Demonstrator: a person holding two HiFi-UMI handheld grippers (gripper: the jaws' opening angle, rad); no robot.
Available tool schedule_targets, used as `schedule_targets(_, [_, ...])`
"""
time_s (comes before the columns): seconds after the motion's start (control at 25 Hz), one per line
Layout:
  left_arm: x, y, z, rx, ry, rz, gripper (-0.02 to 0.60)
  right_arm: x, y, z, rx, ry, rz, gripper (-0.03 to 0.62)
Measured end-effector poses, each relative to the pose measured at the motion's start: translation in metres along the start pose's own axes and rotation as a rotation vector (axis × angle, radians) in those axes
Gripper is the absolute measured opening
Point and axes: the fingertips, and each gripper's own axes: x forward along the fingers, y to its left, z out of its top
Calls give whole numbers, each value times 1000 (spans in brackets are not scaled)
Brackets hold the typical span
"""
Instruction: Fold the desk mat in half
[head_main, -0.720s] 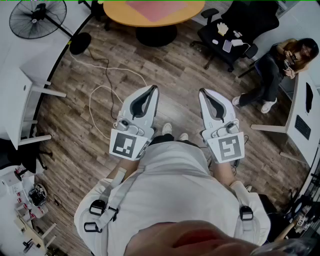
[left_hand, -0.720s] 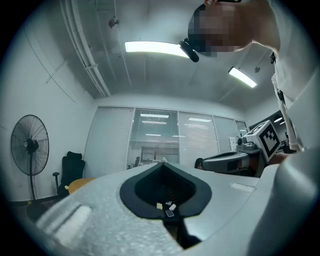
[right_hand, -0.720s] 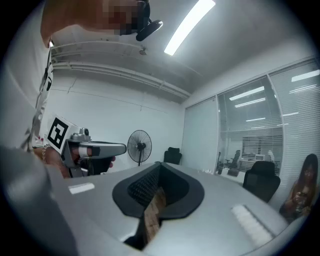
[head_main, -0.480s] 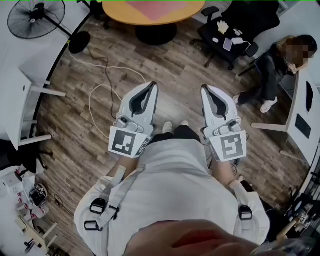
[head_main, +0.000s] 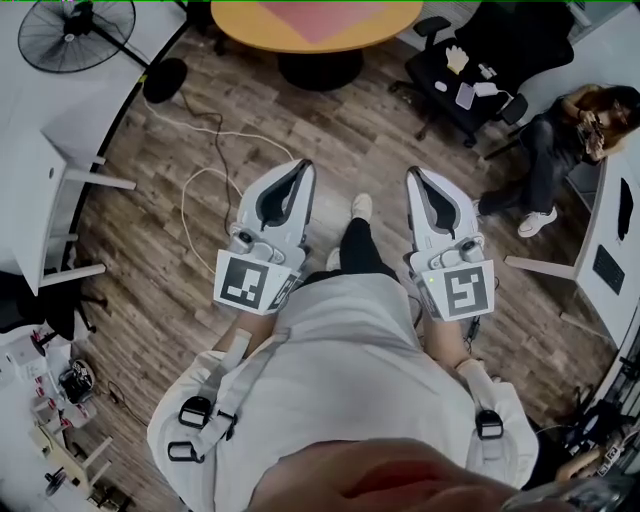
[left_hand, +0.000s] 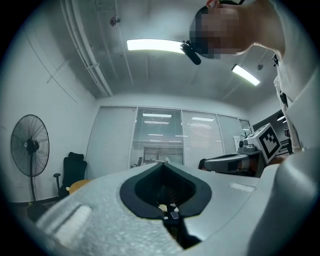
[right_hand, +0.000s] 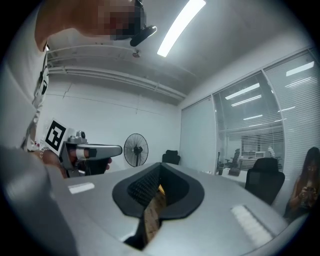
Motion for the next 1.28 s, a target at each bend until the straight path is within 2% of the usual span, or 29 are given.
schedule_targets(0.8, [189, 55, -26, 6, 41, 19, 5, 117, -159, -17, 2, 18, 32, 5])
schedule_targets(1.04, [235, 68, -35, 17, 58, 40, 6, 148, -201, -23, 24, 25, 42, 5])
schedule_targets(1.28, [278, 80, -46, 8, 77, 58, 6, 169, -243, -34, -8, 33, 64, 5])
